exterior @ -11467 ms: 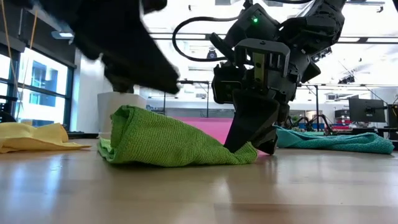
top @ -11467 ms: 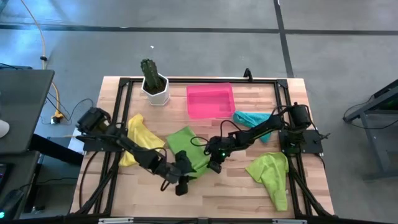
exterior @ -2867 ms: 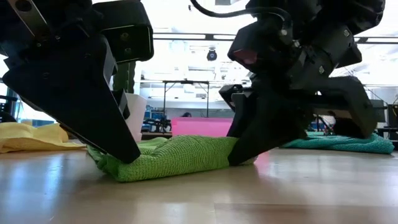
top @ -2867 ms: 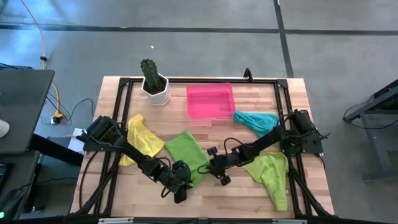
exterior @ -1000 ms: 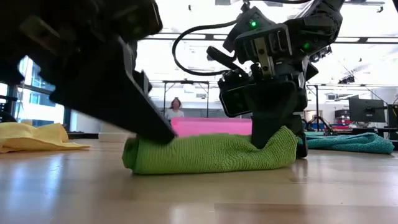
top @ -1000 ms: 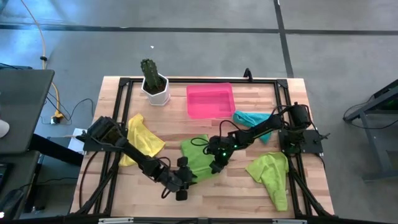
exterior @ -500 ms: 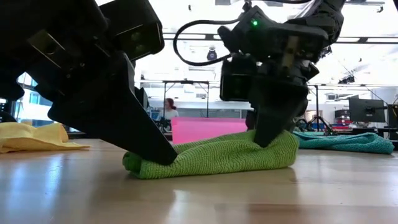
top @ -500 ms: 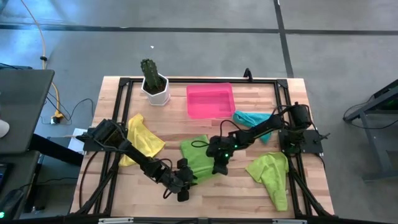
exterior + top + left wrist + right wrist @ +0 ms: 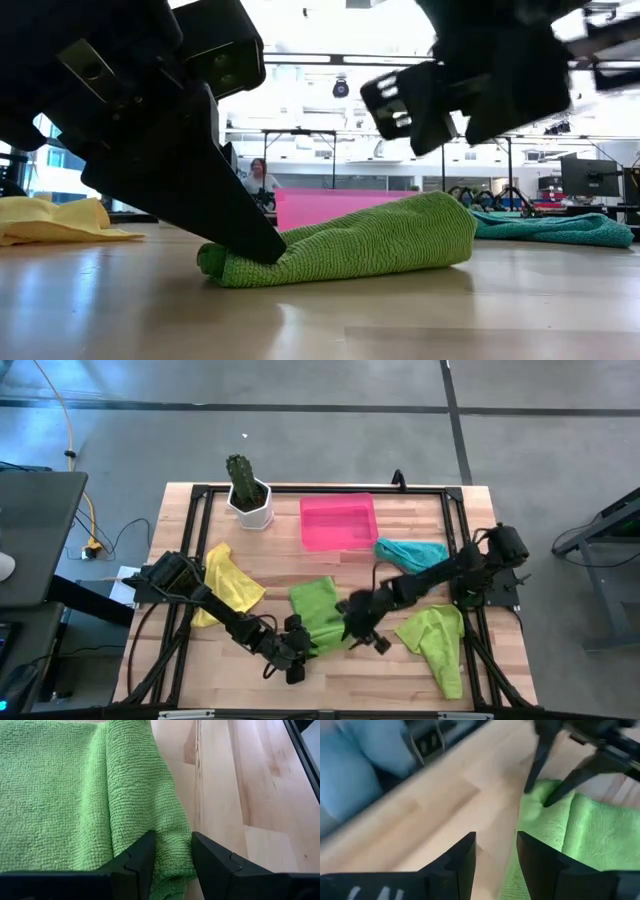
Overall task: Roll microfiber towels into tight, uniform cylinder then place into a basket
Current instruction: Roll the green microfiber cloth
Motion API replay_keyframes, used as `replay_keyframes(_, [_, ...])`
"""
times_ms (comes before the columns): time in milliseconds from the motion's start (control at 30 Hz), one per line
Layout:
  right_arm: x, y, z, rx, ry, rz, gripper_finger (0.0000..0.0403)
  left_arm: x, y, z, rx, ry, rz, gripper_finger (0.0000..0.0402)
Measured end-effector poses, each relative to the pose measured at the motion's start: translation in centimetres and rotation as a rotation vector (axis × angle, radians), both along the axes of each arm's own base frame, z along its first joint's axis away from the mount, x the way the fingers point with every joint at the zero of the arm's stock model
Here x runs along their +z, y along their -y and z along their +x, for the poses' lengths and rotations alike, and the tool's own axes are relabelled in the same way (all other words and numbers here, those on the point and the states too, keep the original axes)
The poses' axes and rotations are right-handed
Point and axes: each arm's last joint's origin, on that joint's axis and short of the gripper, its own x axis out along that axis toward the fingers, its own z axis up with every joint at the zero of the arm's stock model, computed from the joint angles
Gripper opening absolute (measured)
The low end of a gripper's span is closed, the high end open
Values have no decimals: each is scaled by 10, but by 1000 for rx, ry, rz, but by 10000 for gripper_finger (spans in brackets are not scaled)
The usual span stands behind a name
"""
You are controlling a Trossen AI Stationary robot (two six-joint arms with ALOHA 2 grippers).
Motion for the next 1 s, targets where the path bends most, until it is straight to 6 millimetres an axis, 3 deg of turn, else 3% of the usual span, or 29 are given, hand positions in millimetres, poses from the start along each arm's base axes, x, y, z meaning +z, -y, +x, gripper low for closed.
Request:
replay_keyframes(200, [-14, -21, -5, -121, 86, -304, 135, 0, 0, 0, 0, 1, -4, 120])
replay_keyframes(400, [-28, -29, -6, -131, 26, -287, 135, 0, 0, 0, -2, 3, -11, 120])
replay_keyframes(600, [-29, -32, -7, -136, 30, -301, 135, 0, 0, 0, -1, 5, -14, 120])
replay_keyframes(1000, [-37, -21, -9, -168, -68, -334, 135, 0, 1, 1, -2, 11, -17, 120])
